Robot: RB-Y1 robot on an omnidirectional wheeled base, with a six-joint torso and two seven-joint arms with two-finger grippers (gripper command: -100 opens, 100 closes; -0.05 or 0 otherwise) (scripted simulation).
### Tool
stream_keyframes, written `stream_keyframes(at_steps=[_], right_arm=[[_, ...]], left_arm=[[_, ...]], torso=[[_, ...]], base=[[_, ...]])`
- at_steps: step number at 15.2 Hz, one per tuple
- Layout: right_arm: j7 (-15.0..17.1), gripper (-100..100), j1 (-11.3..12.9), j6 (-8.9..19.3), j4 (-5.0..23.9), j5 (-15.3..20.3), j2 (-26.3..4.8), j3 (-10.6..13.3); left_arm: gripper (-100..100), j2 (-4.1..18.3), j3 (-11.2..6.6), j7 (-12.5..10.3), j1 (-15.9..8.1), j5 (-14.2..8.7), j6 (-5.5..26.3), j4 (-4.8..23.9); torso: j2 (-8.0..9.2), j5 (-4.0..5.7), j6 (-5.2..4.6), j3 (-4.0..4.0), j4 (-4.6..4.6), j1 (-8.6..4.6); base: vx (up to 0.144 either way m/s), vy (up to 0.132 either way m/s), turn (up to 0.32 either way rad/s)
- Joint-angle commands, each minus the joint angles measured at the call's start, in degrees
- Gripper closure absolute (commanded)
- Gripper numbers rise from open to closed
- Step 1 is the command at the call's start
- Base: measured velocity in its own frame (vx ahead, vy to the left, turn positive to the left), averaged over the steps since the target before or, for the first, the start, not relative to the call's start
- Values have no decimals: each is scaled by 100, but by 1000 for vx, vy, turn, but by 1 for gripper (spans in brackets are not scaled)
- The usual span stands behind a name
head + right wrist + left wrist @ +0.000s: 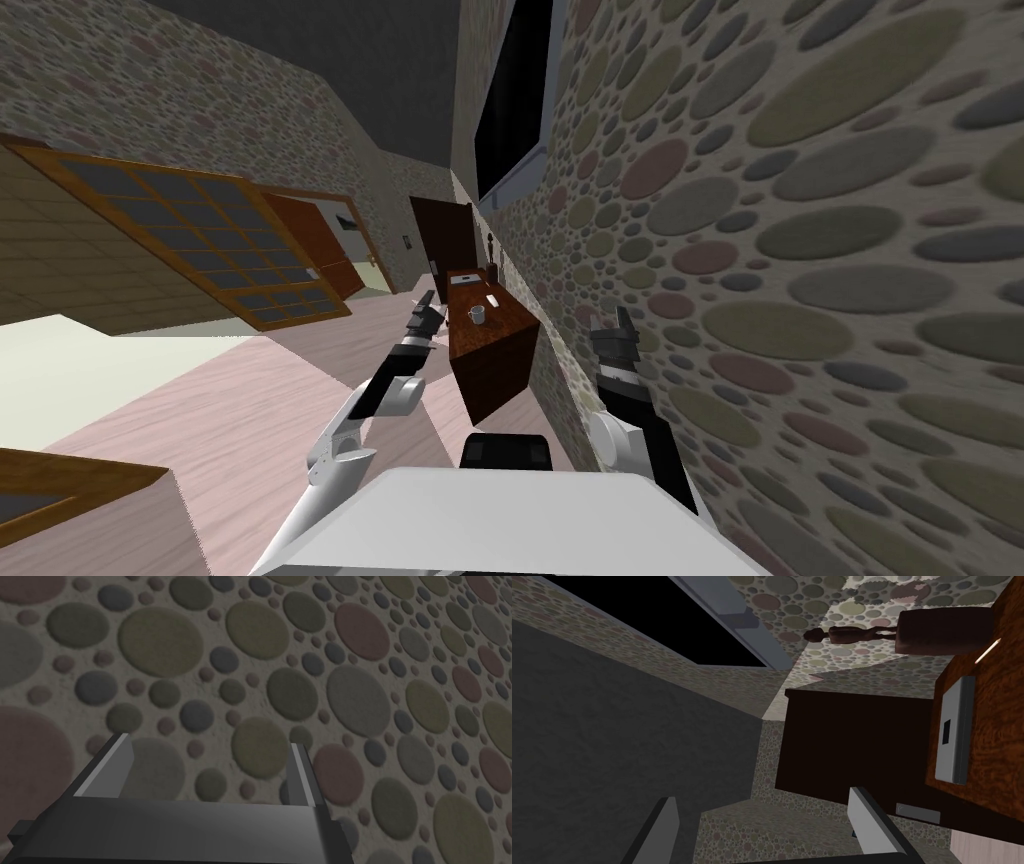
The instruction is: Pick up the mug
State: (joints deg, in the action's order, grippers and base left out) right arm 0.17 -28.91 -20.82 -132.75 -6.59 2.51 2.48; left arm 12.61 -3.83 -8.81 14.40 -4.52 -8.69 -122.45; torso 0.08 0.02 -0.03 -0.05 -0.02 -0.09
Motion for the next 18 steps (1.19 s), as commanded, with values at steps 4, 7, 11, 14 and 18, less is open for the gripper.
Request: stream_keyframes(at_steps=[4,7,11,14,18], right_arm=[[0,0,-1,0,0,0,0,-1],[0,0,-1,0,0,0,0,0],[0,0,-1,0,0,0,0,-1],[0,0,-1,0,0,0,0,0],[0,0,-1,0,0,0,0,0]], left_arm=[[-100,161,-154,-297,-375,-25,635,334],[-100,242,-242,-466,-605,-33,999,555],[-100,320,-333,-640,-862,-40,1459,798],[-100,320,-333,-640,-862,-40,1674,798],[-100,396,-427,-819,-1114,-47,2117,1041]], torso=[[-1,-1,4,0,0,4],[-1,0,3,0,0,2],[-3,0,4,1,0,2],[-4,0,4,2,1,2],[-4,0,3,2,1,2]], base=[[-18,-17,-56],[-22,-21,-96],[-17,-21,-68],[-12,-18,-61],[-12,-19,-71]])
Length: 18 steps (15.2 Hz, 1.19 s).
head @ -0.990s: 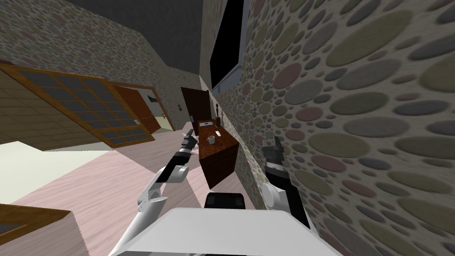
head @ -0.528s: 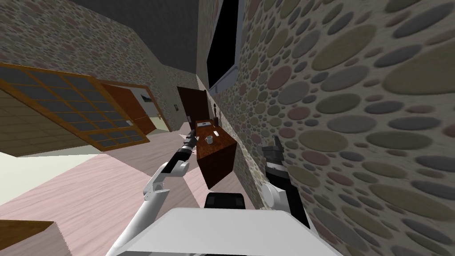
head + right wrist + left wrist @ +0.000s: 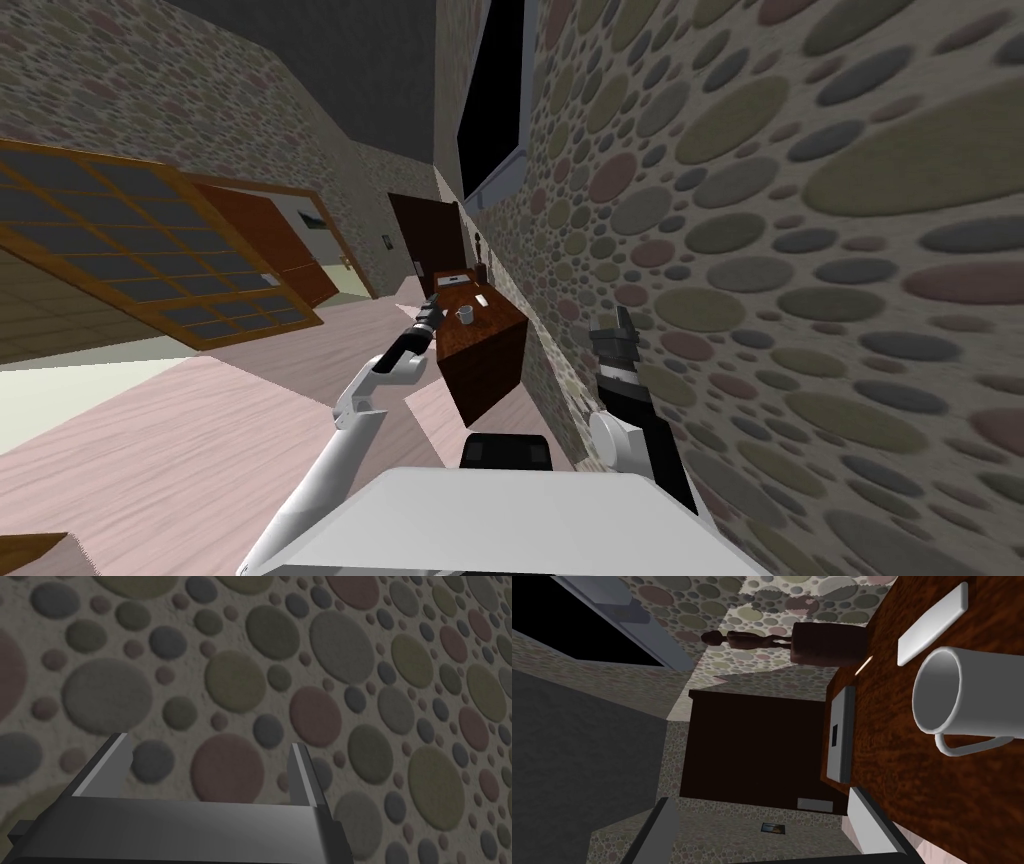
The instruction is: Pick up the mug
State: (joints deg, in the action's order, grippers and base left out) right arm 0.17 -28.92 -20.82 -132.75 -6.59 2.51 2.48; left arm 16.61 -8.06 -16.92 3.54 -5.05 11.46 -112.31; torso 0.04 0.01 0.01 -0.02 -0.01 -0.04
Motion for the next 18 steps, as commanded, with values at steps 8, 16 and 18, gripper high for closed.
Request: stream_keyframes(at_steps=[8,16,18], right_arm=[[0,0,0,0,0,0,0,0],[0,0,0,0,0,0,0,0],[0,0,1,0,0,0,0,0]], left_arm=[[-100,141,-199,-375,-543,-5,1013,532],[-100,277,-401,-751,-1066,-10,1948,1055],[-100,342,-504,-940,-1329,-11,2198,1321]], torso=[[-1,0,-1,0,0,-2],[-2,0,-1,1,0,-2],[-3,0,-4,2,0,-1]], base=[[-10,-18,-75],[-6,-16,-77],[-4,-20,-132]])
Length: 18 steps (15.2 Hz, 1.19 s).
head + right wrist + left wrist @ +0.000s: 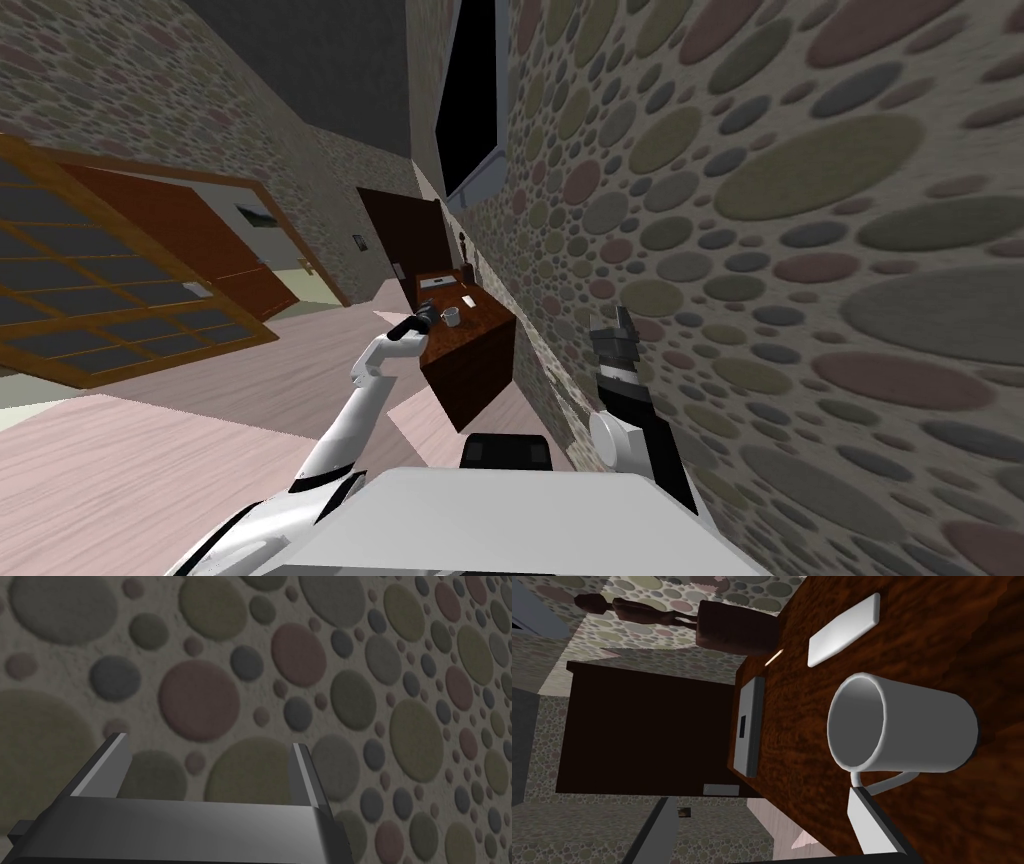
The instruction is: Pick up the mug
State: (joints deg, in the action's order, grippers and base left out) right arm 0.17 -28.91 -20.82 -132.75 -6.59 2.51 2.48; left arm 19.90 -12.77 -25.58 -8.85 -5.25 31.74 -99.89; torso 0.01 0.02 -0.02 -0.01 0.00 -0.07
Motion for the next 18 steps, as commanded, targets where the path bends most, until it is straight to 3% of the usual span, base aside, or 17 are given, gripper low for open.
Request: stream_keyframes(at_steps=[1,3,4,7,8,11,12,15,16,18], right_arm=[[0,0,0,0,0,0,0,0],[0,0,-1,0,0,0,0,0],[0,0,-1,0,0,0,0,0],[0,0,0,0,0,0,0,0],[0,0,-1,0,0,0,0,0],[0,0,0,0,0,0,0,0],[0,0,-1,0,0,0,0,0],[0,0,-1,0,0,0,0,0],[0,0,-1,0,0,0,0,-1],[0,0,0,0,0,0,0,0]], left_arm=[[-100,12,-33,-75,-90,9,286,79],[-100,12,-33,-75,-90,9,391,79],[-100,75,-136,-264,-352,10,607,345],[-100,75,-136,-264,-352,10,863,345],[-100,137,-241,-452,-611,13,1043,612],[-100,137,-241,-452,-611,13,1333,612],[-100,197,-345,-638,-867,17,1466,878],[-100,197,-345,-638,-867,17,1799,878],[-100,255,-450,-822,-1118,23,1932,1142],[-100,255,-450,-822,-1118,23,2177,1142]], torso=[[0,0,0,0,0,0],[1,-1,4,-1,0,4],[1,-1,4,-1,0,6],[0,-1,2,0,0,3],[0,-1,4,0,0,5],[-1,-1,2,1,0,3],[0,-1,4,0,0,5],[-1,-1,3,1,1,4],[-1,-2,5,0,1,6],[-3,-1,1,1,1,5]], base=[[-3,-13,-53],[-1,-5,13],[0,-13,-109],[-1,-11,-78],[-1,-14,-77],[1,-10,-74],[2,-11,-113],[3,-6,-65],[4,-8,-108],[5,-4,-92]])
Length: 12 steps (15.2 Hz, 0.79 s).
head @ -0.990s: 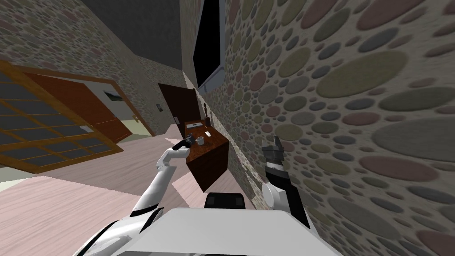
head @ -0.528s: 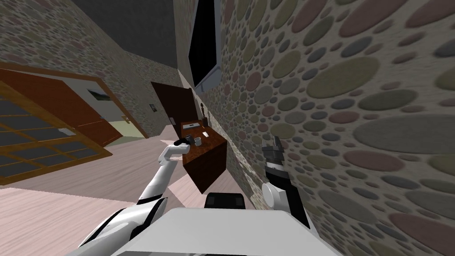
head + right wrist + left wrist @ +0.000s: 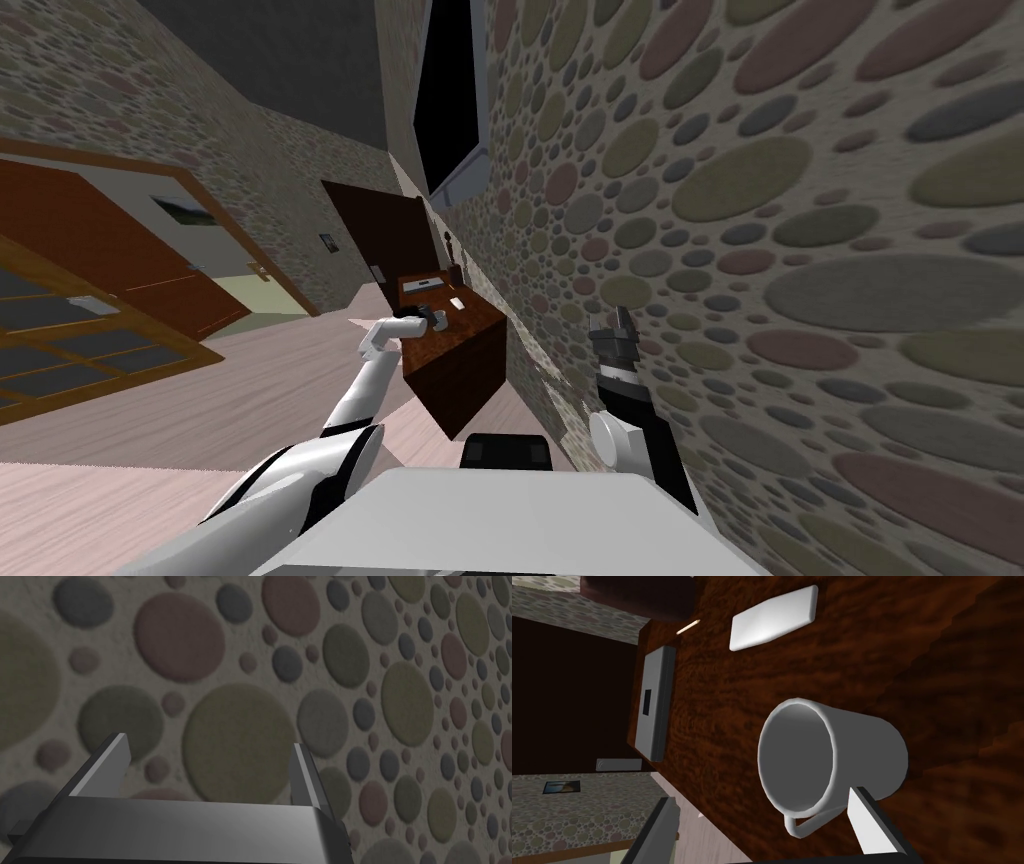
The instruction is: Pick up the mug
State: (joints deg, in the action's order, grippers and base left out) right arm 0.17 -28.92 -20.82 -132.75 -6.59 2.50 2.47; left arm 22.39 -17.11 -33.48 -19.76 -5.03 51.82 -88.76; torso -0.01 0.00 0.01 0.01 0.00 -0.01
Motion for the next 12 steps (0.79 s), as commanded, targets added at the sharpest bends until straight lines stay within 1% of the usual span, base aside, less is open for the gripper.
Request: stream_keyframes(at_steps=[1,2,4,5,6,8,9,10,12], right_arm=[[0,0,0,0,0,0,0,0],[0,0,0,0,0,0,0,0],[0,0,0,0,0,0,0,0],[0,0,0,0,0,0,0,0],[0,0,0,0,0,0,0,0],[0,0,0,0,0,0,0,0],[0,0,0,0,0,0,0,0],[0,0,0,0,0,0,0,0],[0,0,0,0,0,0,0,0]], left_arm=[[-100,6,-16,-32,-27,1,252,29],[-100,64,-120,-212,-272,8,406,290],[-100,64,-120,-212,-272,8,645,290],[-100,64,-120,-212,-272,8,705,290],[-100,122,-223,-389,-511,17,870,544],[-100,122,-223,-389,-511,17,1099,547],[-100,122,-223,-389,-511,17,1149,547],[-100,180,-324,-560,-741,28,1323,800],[-100,180,-324,-560,-741,28,1561,800]], torso=[[0,0,0,0,0,0],[1,0,1,-1,0,1],[-1,0,-2,0,0,0],[-1,0,0,0,0,1],[0,0,1,0,0,2],[-2,0,-2,1,0,2],[-1,0,0,1,0,3],[0,-1,2,0,0,3],[-3,-1,-2,1,0,4]], base=[[0,0,0],[6,-5,-110],[8,-1,-92],[0,0,0],[8,-2,-83],[10,2,-105],[6,4,2],[11,5,-88],[13,8,-92]])
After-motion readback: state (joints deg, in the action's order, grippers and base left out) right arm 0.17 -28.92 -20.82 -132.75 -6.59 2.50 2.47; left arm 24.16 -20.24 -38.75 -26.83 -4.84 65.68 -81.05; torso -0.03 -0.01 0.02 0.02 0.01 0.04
